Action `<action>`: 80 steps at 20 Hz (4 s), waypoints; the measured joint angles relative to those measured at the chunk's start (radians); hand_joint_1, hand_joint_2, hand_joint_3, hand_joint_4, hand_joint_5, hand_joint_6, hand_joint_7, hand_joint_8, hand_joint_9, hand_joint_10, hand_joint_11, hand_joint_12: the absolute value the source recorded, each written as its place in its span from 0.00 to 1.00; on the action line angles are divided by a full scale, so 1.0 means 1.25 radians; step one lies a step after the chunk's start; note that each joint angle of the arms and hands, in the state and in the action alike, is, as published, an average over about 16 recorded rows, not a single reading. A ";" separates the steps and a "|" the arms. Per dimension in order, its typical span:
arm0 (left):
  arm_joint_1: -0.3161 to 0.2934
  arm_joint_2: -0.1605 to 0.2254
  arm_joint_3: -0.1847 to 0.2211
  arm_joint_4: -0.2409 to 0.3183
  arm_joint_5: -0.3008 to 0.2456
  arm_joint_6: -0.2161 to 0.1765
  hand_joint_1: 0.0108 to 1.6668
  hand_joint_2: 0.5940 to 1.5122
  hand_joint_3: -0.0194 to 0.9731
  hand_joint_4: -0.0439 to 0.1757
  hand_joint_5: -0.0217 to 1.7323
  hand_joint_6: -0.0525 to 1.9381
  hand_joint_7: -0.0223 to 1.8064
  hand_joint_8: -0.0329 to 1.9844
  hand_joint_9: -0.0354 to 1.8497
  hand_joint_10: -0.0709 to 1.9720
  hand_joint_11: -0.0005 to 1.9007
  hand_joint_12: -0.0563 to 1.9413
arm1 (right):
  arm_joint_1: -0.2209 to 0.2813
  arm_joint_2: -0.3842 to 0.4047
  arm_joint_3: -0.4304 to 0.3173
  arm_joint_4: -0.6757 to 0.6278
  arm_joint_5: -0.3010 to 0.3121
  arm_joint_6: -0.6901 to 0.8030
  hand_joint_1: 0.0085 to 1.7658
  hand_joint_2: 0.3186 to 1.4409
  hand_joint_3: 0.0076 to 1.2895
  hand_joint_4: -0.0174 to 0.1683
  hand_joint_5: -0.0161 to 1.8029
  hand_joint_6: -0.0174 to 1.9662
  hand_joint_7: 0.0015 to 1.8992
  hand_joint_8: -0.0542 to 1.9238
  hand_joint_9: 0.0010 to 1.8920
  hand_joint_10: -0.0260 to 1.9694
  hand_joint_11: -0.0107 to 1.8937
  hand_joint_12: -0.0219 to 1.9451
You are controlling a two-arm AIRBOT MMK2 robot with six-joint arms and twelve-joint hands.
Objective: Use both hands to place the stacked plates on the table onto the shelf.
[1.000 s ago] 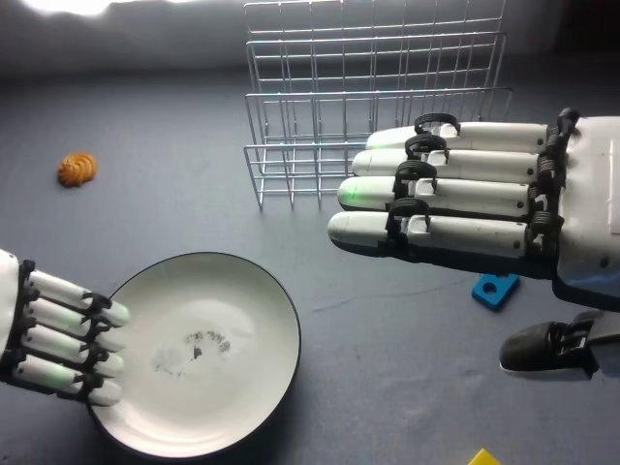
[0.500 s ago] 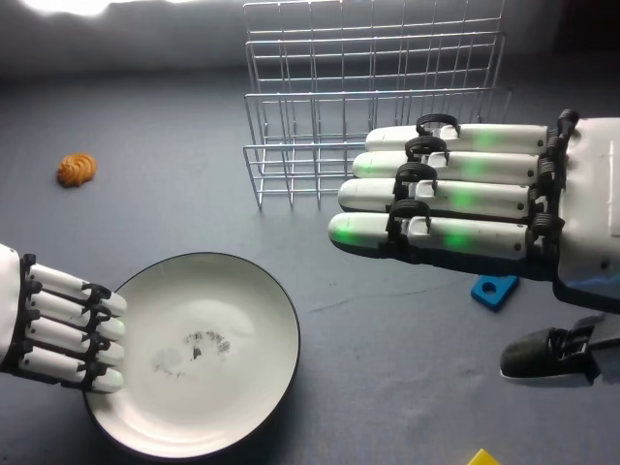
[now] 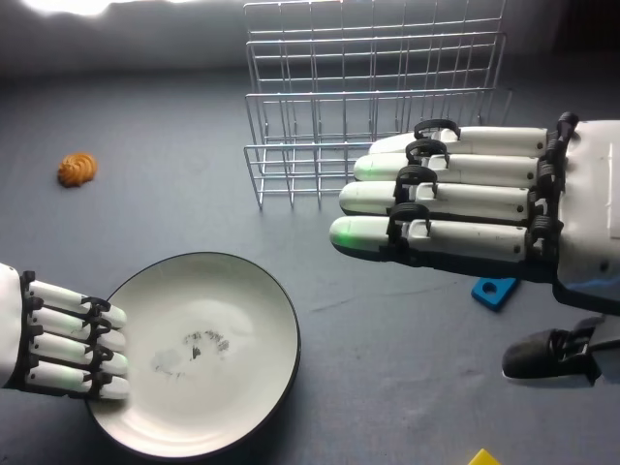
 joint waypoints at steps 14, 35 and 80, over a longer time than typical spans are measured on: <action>0.063 0.006 -0.085 -0.089 0.065 -0.012 0.00 0.56 0.03 0.17 0.06 0.02 0.06 0.01 0.06 0.04 0.01 0.08 | -0.002 -0.004 0.003 0.000 0.000 -0.015 0.66 0.55 0.01 0.09 0.02 0.02 0.01 0.03 0.01 0.02 0.02 0.10; 0.060 -0.059 -0.201 -0.282 0.138 -0.011 0.00 0.57 0.03 0.18 0.07 0.02 0.07 0.01 0.07 0.03 0.01 0.08 | -0.018 -0.107 0.078 -0.006 -0.022 -0.181 0.65 0.54 0.01 0.09 0.02 0.02 0.01 0.03 0.01 0.02 0.02 0.04; 0.088 -0.076 -0.158 -0.390 0.208 -0.007 0.01 0.61 0.03 0.19 0.07 0.02 0.05 0.01 0.05 0.02 0.00 0.04 | 0.099 -0.220 0.168 0.128 -0.115 -0.246 0.69 0.53 0.01 0.09 0.02 0.02 0.01 0.03 0.01 0.02 0.01 0.02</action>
